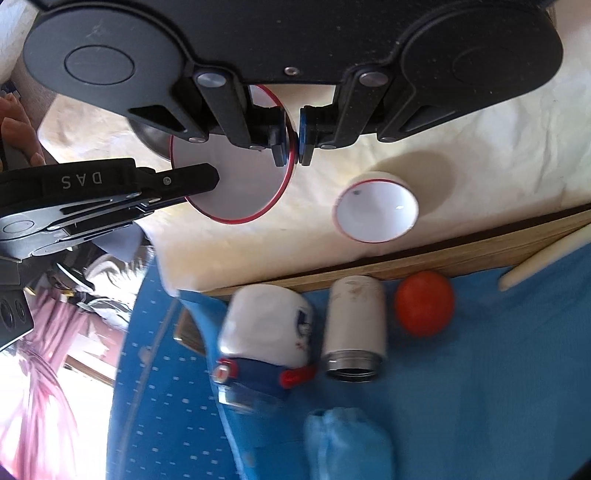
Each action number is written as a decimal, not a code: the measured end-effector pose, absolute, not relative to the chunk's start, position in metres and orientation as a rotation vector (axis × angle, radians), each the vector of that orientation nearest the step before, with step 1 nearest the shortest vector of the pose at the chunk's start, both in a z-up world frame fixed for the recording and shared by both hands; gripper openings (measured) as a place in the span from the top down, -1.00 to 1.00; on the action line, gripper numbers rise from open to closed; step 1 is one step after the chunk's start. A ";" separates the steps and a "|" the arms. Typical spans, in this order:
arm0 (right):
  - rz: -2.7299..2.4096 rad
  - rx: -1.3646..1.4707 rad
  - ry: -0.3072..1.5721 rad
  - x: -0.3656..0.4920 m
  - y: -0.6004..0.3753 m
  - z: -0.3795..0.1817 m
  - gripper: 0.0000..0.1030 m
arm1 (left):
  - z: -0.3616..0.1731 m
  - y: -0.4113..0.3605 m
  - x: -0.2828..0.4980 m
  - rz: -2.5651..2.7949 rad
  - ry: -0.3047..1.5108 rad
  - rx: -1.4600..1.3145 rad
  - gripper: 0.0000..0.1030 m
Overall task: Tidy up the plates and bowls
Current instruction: 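Lift the white bowl with both tools and carry it over the stainless bowl, then lower the white bowl into the stainless bowl and open both tools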
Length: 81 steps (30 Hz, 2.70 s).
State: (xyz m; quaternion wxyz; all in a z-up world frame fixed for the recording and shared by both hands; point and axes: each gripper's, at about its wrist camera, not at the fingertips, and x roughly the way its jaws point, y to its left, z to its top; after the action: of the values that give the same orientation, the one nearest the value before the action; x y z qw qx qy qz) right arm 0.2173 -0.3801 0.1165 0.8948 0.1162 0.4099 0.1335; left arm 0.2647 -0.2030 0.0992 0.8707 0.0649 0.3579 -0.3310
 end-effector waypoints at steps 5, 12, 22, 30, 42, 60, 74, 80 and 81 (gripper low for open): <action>0.240 0.241 0.862 0.194 -0.391 0.114 0.83 | 0.093 -0.217 0.250 -0.745 0.769 0.153 0.89; 0.206 0.241 0.902 0.175 -0.400 0.100 0.83 | 0.077 -0.234 0.234 -0.791 0.809 0.204 0.89; 0.217 0.235 0.949 0.176 -0.404 0.083 0.81 | 0.060 -0.246 0.232 -0.795 0.861 0.268 0.88; 0.233 0.223 0.975 0.183 -0.401 0.076 0.81 | 0.053 -0.249 0.235 -0.782 0.885 0.291 0.88; 0.241 0.225 0.995 0.192 -0.400 0.072 0.72 | 0.049 -0.251 0.241 -0.772 0.897 0.287 0.84; 0.239 0.246 0.957 0.192 -0.407 0.082 0.47 | 0.053 -0.243 0.247 -0.785 0.898 0.223 0.72; 0.258 0.272 0.920 0.189 -0.409 0.088 0.09 | 0.068 -0.220 0.253 -0.775 0.852 0.118 0.53; 0.271 0.293 0.876 0.193 -0.412 0.094 -0.13 | 0.076 -0.200 0.268 -0.701 0.820 0.033 0.12; 0.272 0.298 0.866 0.194 -0.412 0.095 -0.16 | 0.076 -0.196 0.271 -0.682 0.814 0.014 -0.02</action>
State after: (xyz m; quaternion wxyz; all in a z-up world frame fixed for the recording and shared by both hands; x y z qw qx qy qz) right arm 0.1936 -0.4125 0.0947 0.8881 0.1434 0.4165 0.1311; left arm 0.2714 -0.1956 0.0762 0.8622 0.0068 0.3881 -0.3254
